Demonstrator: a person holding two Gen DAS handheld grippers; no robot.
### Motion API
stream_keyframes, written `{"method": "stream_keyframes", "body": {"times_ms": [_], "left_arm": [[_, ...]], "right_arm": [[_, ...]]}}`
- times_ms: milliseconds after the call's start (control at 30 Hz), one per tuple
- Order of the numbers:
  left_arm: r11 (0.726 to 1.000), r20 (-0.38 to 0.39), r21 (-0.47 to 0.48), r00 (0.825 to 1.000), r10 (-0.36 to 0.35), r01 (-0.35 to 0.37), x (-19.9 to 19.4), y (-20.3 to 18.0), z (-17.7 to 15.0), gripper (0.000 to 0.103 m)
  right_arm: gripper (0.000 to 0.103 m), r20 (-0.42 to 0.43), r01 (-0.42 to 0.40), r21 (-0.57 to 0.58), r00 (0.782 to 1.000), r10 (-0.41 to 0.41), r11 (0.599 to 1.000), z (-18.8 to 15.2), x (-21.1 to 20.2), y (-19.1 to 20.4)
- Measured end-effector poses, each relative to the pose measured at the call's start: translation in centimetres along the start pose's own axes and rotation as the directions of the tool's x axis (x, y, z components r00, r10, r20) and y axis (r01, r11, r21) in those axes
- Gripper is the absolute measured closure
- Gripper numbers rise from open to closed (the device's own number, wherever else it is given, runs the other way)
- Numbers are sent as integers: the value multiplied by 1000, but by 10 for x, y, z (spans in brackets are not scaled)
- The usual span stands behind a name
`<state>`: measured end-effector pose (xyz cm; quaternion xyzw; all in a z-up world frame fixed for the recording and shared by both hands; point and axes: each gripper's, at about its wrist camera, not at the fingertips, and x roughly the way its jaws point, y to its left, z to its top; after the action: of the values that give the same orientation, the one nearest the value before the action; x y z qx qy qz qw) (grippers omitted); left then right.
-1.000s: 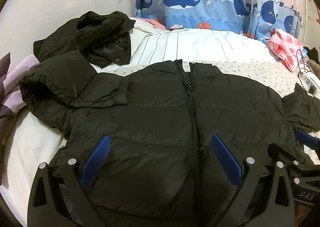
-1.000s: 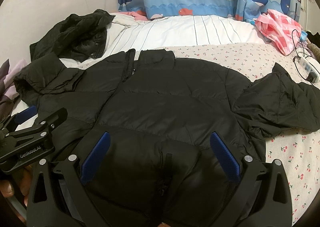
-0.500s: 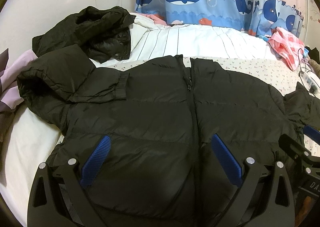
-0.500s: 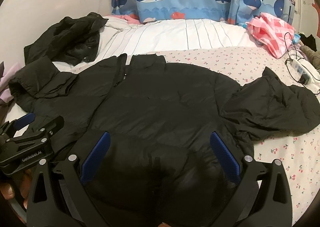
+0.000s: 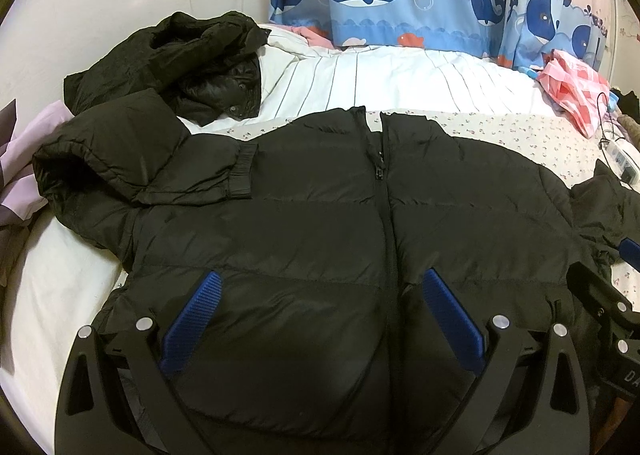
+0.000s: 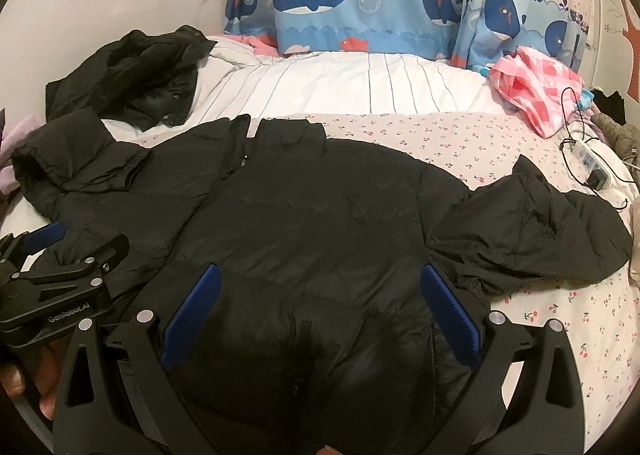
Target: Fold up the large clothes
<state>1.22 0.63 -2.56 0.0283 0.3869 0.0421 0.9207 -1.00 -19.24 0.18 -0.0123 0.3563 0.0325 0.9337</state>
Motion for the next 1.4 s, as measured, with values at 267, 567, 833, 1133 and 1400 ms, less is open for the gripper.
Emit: {"method": "stream_keyframes", "body": {"times_ms": [267, 567, 833, 1133, 1400], "left_arm": [[1000, 1, -1, 1000, 1, -1, 0, 0, 0, 6], [1000, 3, 3, 1000, 6, -6, 1, 1, 2, 6], [1000, 0, 5, 1000, 8, -8, 0, 0, 2, 6], [1000, -5, 10, 1000, 11, -11, 1, 0, 5, 6], [999, 7, 23, 1000, 31, -31, 0, -2, 6, 6]], "right_arm": [[7, 10, 17, -16, 1000, -17, 1000, 0, -1, 4], [7, 21, 33, -30, 999, -32, 999, -1, -4, 8], [7, 33, 41, -42, 999, -40, 998, 0, -6, 7], [7, 32, 51, -45, 998, -49, 998, -1, -4, 7], [7, 6, 5, -14, 1000, -5, 1000, -1, 0, 1]]}}
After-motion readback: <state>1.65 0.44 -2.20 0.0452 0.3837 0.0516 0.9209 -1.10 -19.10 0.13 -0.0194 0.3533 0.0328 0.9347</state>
